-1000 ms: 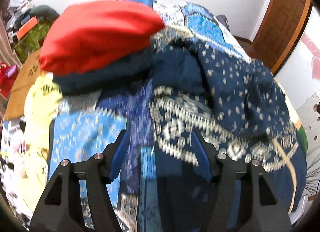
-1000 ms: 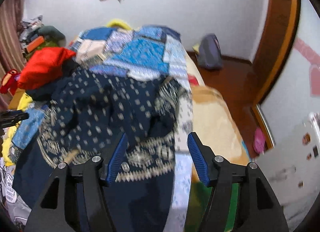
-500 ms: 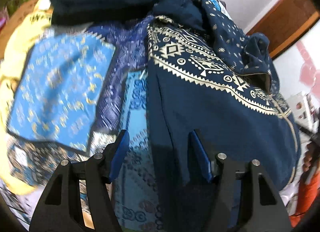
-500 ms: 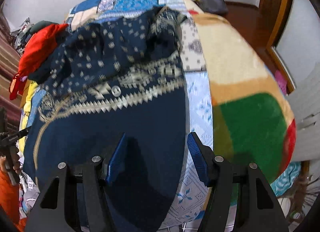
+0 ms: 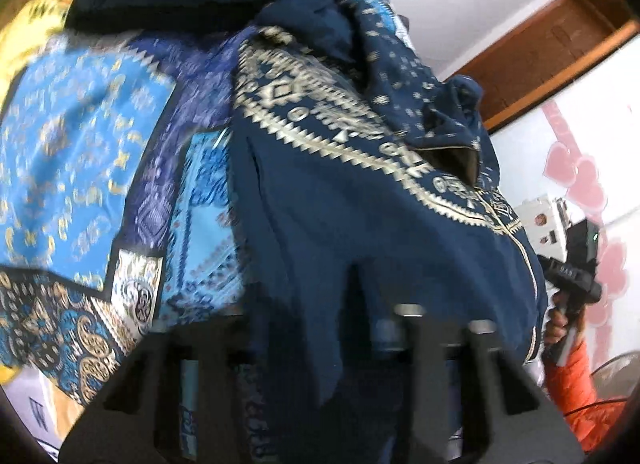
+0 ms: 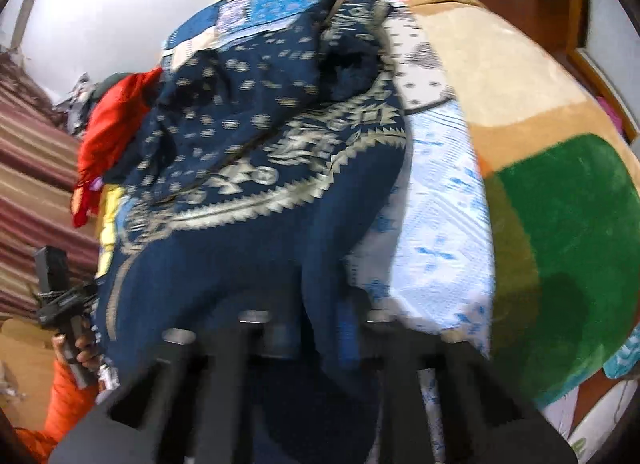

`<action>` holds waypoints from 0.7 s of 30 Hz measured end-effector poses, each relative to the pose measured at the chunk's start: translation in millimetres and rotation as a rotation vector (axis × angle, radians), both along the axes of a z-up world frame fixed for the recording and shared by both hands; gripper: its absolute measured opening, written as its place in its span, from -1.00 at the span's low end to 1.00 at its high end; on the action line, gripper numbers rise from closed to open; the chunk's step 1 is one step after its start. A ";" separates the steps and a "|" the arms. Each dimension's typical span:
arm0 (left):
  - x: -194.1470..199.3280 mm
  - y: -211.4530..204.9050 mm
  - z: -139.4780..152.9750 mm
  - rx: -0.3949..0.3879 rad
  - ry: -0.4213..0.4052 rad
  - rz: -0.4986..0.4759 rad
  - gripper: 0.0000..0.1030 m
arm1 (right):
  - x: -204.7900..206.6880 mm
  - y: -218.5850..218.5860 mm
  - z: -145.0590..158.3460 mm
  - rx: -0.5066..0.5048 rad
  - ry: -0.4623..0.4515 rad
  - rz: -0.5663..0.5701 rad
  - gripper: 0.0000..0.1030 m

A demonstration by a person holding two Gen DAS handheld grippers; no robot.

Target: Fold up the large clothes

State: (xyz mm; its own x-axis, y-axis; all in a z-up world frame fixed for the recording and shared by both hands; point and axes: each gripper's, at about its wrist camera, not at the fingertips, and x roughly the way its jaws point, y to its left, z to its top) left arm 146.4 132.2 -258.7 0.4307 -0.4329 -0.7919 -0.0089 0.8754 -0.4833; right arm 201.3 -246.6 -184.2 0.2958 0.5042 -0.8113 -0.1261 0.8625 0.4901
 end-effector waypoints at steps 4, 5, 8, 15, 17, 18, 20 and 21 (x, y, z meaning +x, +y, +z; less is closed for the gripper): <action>9.6 -17.0 18.5 0.072 -0.045 -0.032 -0.83 | 7.0 13.9 21.8 -0.029 -0.074 0.031 -0.82; 12.7 -19.1 26.3 0.081 -0.061 -0.038 -0.84 | 9.0 16.7 30.4 -0.027 -0.102 0.037 -0.82; 23.2 -21.4 52.7 0.082 -0.121 -0.036 -0.85 | 21.1 22.2 50.4 -0.029 -0.172 0.050 -0.82; 71.8 -25.8 122.6 0.101 -0.290 -0.047 -0.85 | 71.1 24.8 92.5 -0.043 -0.292 0.021 -0.82; 92.3 -27.6 135.3 0.145 -0.331 -0.040 -0.85 | 89.2 26.5 97.9 -0.053 -0.315 0.003 -0.82; 100.8 -27.6 136.6 0.169 -0.341 -0.029 -0.85 | 95.5 26.8 97.5 -0.060 -0.319 -0.006 -0.82; 129.1 -23.9 129.2 0.211 -0.326 0.012 -0.85 | 114.2 26.2 92.6 -0.074 -0.313 -0.028 -0.82; 139.8 -20.5 122.5 0.224 -0.308 0.032 -0.85 | 121.3 25.0 89.1 -0.081 -0.305 -0.034 -0.82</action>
State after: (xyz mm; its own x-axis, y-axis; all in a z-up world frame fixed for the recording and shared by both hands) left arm 286.2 111.7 -136.2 0.6738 -0.2462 -0.6966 0.0781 0.9613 -0.2642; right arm 322.6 -221.6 -95.0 0.5472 0.4274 -0.7196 -0.2275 0.9034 0.3636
